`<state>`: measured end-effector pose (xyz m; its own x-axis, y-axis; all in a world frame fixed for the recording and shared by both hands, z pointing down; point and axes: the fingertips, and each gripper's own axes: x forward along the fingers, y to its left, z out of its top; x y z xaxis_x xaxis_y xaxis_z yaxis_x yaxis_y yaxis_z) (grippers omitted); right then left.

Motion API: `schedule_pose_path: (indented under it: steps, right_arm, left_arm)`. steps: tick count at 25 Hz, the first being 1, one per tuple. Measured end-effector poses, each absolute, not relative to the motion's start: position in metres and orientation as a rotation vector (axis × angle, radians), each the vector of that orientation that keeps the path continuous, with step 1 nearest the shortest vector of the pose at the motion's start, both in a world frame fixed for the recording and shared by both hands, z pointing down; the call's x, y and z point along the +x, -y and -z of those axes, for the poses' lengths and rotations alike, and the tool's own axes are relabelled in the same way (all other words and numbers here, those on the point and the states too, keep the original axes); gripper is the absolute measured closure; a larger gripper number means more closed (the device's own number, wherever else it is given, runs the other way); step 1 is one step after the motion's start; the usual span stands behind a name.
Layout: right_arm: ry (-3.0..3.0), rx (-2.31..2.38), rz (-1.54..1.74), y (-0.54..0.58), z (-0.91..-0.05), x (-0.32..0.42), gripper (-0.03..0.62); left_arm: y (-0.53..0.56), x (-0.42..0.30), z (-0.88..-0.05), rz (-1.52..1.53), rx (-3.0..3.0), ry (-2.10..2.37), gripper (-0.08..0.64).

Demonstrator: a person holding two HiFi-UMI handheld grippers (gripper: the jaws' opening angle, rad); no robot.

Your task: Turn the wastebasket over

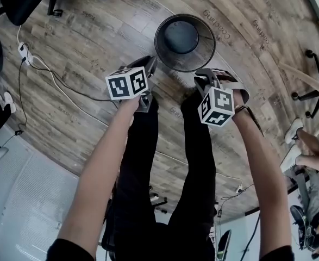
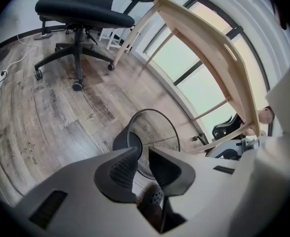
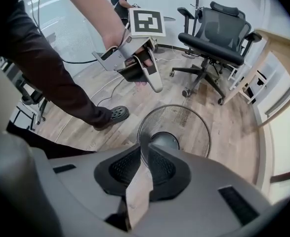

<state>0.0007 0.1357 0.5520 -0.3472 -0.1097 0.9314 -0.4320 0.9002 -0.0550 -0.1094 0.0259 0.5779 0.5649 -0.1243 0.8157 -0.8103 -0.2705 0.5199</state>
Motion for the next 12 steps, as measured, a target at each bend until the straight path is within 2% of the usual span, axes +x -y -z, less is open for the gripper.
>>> schedule_pose_path:
  steps: [12]
  right_arm:
    - [1.897, 0.542, -0.263, -0.101, -0.412, 0.017, 0.548]
  left_arm:
    - [-0.018, -0.088, -0.427, -0.751, 1.856, 0.696, 0.529]
